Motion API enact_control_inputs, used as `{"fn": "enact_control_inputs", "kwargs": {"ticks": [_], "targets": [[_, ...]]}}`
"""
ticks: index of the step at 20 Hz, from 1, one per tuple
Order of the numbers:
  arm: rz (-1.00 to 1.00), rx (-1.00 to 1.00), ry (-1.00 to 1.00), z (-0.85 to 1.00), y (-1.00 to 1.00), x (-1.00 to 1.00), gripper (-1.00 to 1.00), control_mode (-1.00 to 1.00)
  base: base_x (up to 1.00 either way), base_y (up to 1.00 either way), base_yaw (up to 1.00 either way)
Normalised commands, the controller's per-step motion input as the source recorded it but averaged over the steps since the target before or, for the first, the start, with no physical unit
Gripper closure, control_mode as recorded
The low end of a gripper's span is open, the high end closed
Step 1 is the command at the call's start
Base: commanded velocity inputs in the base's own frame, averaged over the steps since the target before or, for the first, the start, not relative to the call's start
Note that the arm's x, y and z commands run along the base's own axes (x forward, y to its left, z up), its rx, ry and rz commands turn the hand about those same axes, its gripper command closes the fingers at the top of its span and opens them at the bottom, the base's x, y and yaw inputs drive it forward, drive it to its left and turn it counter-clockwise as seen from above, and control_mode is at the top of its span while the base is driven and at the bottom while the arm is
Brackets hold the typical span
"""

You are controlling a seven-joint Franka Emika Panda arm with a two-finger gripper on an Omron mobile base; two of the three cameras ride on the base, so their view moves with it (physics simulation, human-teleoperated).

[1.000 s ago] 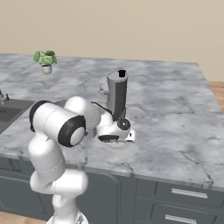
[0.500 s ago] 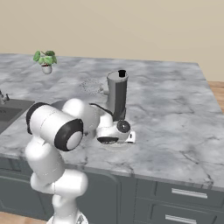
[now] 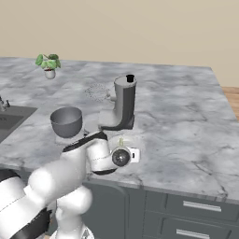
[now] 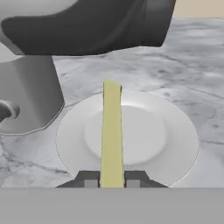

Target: Add butter and sugar cubes to the stand mixer bowl and then turn on the stand mixer to begin making frosting.

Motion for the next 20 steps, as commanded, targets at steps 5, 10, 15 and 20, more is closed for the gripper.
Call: {"fn": "enact_control_inputs", "kwargs": {"ticks": [5, 10, 15, 20], "targets": [[0.00, 0.00, 0.02, 1.00, -0.12, -0.73, 1.00, -1.00, 0.00, 0.00, 0.00], [-0.04, 0.00, 0.12, 0.84, -0.26, -0.69, 1.00, -1.00, 0.00, 0.00, 0.00], [-0.01, 0.00, 0.19, 0.66, 0.03, -0.55, 1.00, -1.00, 0.00, 0.00, 0.00], [0.02, 0.00, 0.26, 0.79, 0.65, -0.20, 1.00, -1.00, 0.00, 0.00, 0.00]]}}
